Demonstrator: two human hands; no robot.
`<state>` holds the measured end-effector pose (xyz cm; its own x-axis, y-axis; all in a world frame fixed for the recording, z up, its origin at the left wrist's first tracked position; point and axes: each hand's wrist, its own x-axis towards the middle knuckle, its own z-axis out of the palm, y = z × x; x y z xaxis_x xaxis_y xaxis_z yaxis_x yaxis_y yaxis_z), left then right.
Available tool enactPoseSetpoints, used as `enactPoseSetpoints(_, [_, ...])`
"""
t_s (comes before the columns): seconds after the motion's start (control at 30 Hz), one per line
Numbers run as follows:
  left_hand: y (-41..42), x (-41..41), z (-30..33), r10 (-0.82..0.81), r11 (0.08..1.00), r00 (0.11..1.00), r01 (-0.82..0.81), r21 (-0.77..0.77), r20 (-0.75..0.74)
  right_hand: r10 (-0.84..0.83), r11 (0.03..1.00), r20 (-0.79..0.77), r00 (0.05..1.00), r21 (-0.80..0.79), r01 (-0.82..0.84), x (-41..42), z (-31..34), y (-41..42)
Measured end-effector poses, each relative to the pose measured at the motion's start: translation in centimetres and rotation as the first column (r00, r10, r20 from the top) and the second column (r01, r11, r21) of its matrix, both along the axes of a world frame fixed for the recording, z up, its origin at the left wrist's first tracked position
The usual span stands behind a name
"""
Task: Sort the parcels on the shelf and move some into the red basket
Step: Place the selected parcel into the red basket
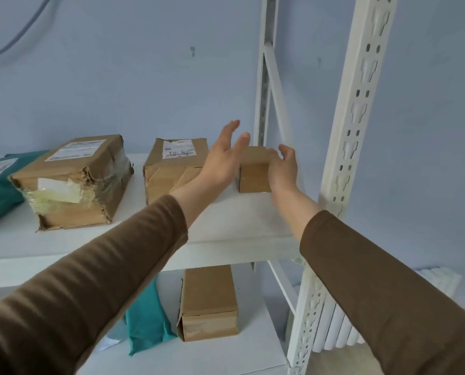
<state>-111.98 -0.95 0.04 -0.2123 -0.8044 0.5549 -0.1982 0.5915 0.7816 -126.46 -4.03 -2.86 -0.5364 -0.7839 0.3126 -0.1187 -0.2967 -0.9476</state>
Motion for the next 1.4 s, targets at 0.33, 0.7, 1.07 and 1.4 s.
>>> enactPoseSetpoints(0.33, [-5.2,-5.9,-3.2,0.183,0.793,0.964,-0.029,0.608,-0.193,0.165,0.949,0.151,0.975,0.243,-0.199,-1.4,-1.3,-1.7])
enactPoseSetpoints(0.7, [5.6,-3.2,-5.3,-0.041,0.974,0.898,0.133,0.181,-0.437,0.347,0.933,0.298,0.889,-0.208,-0.295,0.2,-1.3,10.5])
enactPoseSetpoints(1.07, [20.6,4.8,-11.8,-0.113,0.973,0.892,0.188,0.133,-0.438,0.306,0.922,0.184,0.934,-0.300,-0.243,7.6,-9.5,24.7])
enactPoseSetpoints(1.4, [23.2,9.4,-13.4,-0.059,0.574,0.506,0.723,0.385,-0.860,0.130,0.882,-0.315,0.940,-0.396,-0.255,10.8,-9.7,30.2])
